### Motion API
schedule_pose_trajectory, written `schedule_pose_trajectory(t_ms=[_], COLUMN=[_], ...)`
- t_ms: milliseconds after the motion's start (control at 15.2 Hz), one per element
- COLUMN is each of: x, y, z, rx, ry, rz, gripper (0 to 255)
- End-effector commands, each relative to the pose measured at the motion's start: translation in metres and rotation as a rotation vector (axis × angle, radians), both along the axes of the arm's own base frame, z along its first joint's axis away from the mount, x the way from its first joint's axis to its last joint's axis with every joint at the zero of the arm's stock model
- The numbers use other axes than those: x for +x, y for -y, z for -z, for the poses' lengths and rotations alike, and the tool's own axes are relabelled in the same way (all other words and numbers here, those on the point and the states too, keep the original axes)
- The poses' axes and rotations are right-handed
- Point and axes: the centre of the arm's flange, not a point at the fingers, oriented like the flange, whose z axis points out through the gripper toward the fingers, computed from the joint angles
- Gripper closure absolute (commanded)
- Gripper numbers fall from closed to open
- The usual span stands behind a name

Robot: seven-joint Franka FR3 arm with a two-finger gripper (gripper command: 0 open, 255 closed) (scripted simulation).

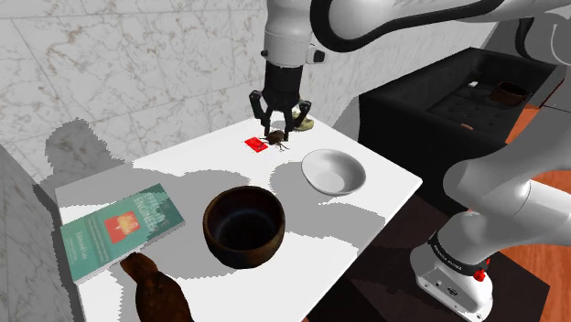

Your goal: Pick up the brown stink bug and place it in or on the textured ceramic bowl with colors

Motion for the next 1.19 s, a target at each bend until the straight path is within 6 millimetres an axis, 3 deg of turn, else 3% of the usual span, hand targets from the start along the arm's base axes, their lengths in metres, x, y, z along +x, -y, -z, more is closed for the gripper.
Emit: schedule_pose_trajectory(t_ms=[0, 858, 1122], x=[-0.007, -0.105, -0.105], y=[-0.01, -0.15, -0.15], z=[-0.005, -0.02, 0.001], rx=[0.0, 0.0, 0.0], ry=[0.0, 0.0, 0.0], rz=[0.0, 0.0, 0.0], gripper=[255, 255, 255])
